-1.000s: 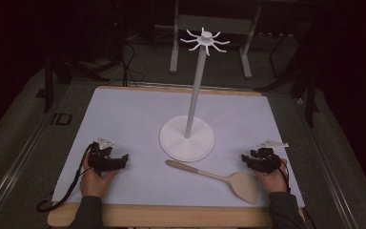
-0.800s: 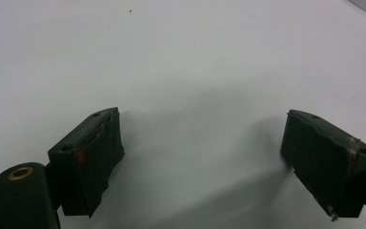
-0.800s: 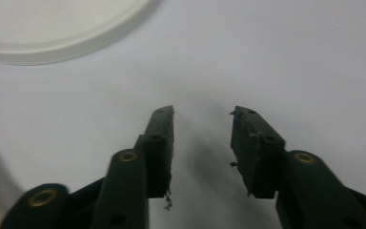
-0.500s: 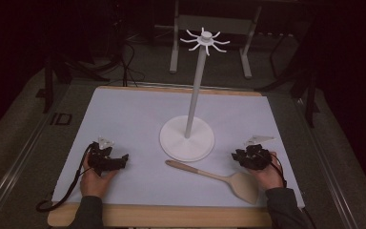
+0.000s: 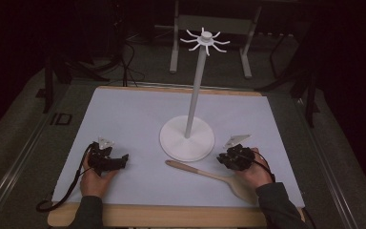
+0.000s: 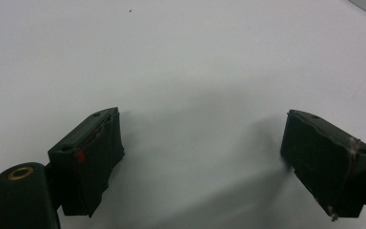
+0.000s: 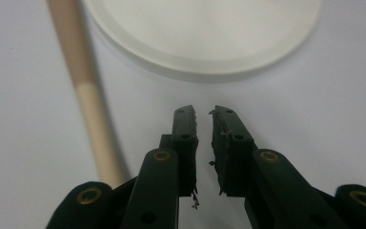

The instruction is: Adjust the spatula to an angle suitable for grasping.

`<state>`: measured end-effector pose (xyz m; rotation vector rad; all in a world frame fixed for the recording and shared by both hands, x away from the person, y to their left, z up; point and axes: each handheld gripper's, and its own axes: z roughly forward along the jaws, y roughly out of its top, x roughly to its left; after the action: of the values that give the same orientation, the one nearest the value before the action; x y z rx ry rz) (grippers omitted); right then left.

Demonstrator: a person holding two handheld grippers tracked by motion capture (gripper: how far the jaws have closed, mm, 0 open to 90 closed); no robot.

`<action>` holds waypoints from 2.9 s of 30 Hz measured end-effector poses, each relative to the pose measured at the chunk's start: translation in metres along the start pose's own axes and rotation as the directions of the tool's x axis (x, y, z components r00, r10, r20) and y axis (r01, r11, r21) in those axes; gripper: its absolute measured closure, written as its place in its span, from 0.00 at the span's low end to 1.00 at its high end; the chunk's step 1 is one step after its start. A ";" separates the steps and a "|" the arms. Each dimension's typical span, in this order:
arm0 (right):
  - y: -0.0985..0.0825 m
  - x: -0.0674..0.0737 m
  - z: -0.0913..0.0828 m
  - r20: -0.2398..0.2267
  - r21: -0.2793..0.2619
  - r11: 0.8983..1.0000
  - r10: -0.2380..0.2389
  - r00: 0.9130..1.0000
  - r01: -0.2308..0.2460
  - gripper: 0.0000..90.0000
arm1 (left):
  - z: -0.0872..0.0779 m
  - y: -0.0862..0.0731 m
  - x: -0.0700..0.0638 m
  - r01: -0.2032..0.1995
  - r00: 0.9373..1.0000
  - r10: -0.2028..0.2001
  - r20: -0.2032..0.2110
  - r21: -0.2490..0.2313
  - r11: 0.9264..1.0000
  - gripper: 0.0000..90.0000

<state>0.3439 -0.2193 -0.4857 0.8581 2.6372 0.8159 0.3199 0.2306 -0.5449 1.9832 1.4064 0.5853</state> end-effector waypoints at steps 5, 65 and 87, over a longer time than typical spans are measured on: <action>0.011 0.009 0.005 -0.017 0.047 0.997 -0.058 0.998 0.058 0.89 | 0.000 0.000 0.000 0.000 1.000 0.000 0.001 0.001 1.000 0.16; 0.053 0.051 0.045 -0.238 0.406 0.851 -0.254 0.938 0.333 0.84 | 0.000 0.000 0.000 0.000 1.000 0.000 0.001 0.001 1.000 0.16; 0.062 0.058 0.053 -0.242 0.484 0.789 -0.295 0.924 0.379 0.87 | 0.000 0.000 0.000 0.000 1.000 0.000 0.001 0.001 1.000 0.16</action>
<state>0.3470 -0.1201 -0.4966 0.3984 3.0791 0.0584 0.3198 0.2306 -0.5448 1.9844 1.4062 0.5836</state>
